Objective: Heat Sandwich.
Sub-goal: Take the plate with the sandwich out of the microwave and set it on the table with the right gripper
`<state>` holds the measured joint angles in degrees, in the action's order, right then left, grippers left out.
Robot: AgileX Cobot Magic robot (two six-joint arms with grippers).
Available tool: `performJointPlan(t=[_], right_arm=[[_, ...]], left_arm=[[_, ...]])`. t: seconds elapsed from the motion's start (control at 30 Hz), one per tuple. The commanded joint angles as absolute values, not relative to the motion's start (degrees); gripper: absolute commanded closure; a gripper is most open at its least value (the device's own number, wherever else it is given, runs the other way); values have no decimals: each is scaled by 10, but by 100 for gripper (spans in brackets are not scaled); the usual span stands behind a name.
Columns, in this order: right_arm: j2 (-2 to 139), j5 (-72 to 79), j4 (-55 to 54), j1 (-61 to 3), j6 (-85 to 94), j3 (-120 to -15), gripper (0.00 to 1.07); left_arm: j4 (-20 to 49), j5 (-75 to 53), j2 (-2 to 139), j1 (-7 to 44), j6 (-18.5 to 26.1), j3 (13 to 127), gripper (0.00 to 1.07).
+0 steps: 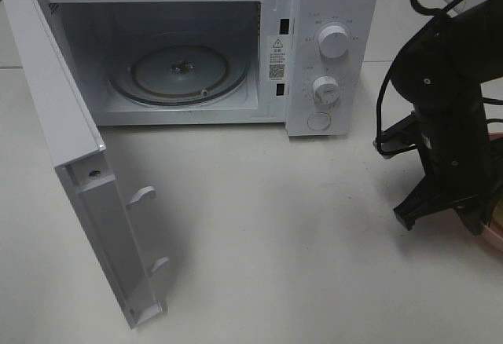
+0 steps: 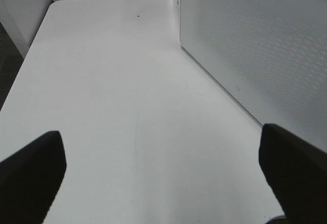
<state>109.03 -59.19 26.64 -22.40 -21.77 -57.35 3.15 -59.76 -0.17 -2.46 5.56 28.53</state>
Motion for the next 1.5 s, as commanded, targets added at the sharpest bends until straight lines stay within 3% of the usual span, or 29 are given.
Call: performJointPlan(t=[0.03, 0.37, 0.53, 0.7, 0.83, 1.2, 1.33, 1.5], right_arm=[[1105, -597, 281, -219, -261, -575, 104], [1108, -591, 280, -219, -266, -575, 102], [1108, -591, 276, -219, -266, -575, 96], [1105, -592, 275, -219, -264, -575, 83], [1086, -592, 267, -219, -252, -575, 66], [984, -583, 201, -219, -150, -575, 44], [919, -573, 186, -219, -120, -575, 29], [858, -578, 167, -219, -105, -575, 26]], left_arm=[[32, -593, -17, -27, 56, 283, 10], [32, -593, -17, -27, 56, 283, 10], [32, -593, -17, -27, 56, 283, 10], [32, -593, -17, -27, 56, 283, 10], [32, -593, -17, -27, 56, 283, 10], [32, -593, -17, -27, 56, 283, 10], [32, -593, -17, -27, 56, 283, 10], [32, -593, -17, -27, 56, 283, 10]])
